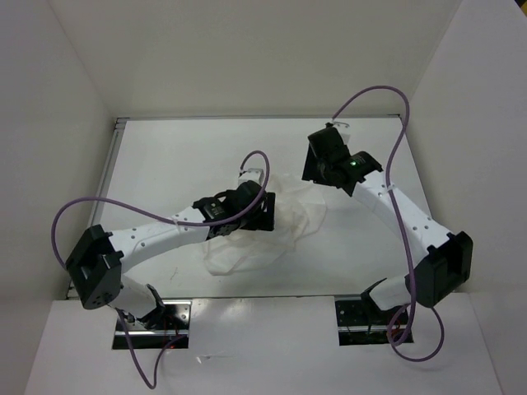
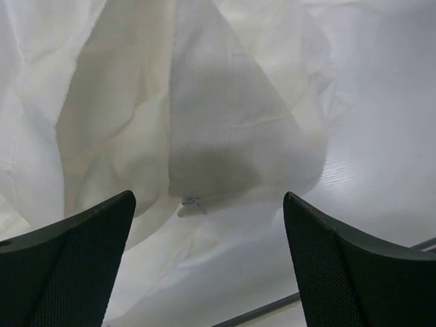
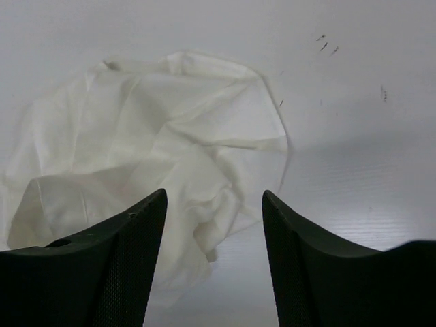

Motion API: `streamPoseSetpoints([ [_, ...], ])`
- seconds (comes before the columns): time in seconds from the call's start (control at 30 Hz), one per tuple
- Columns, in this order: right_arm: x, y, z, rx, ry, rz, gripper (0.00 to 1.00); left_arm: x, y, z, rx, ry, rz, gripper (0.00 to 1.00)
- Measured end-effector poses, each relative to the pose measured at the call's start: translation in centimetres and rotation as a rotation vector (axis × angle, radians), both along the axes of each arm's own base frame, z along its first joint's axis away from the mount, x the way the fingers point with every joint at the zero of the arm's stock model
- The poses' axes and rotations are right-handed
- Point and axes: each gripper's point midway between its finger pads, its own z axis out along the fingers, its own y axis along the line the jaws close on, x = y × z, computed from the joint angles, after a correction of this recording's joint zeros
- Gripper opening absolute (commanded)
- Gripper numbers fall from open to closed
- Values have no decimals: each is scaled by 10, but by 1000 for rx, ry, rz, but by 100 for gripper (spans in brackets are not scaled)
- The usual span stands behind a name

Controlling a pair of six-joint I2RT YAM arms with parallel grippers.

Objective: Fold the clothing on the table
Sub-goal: Flatten the skirt out

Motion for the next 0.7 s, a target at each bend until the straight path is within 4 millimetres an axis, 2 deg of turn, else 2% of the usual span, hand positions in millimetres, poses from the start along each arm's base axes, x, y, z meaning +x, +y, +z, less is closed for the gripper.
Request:
streamPoseSetpoints([
  [0.07, 1, -11, 11, 8, -29, -29, 64, 0, 1, -12, 32, 21, 1, 94],
  [0.17, -1, -14, 18, 18, -45, -32, 64, 1, 1, -17, 34, 24, -4, 87],
  [0.2, -2, -13, 18, 19, -43, -31, 64, 2, -1, -17, 25, 19, -9, 76],
  [0.33, -5, -12, 13, 21, -23, -20, 64, 9, -9, -9, -19, -2, -42, 47],
  [0.43, -8, -12, 10, 21, -9, -15, 64, 10, -14, 5, -57, -19, -76, 35],
  [0.47, -9, -12, 8, 18, -3, -15, 64, 9, -17, 13, -81, -30, -91, 19],
  [0.53, -11, -12, 4, 16, 11, -11, 64, 9, -23, 32, -126, -62, -117, 4],
  [0.57, -12, -12, 2, 18, 18, -10, 64, 9, -26, 40, -145, -75, -130, 0],
  [0.7, -14, -10, 0, 27, 29, -5, 64, 6, -40, 57, -214, -89, -184, 0],
])
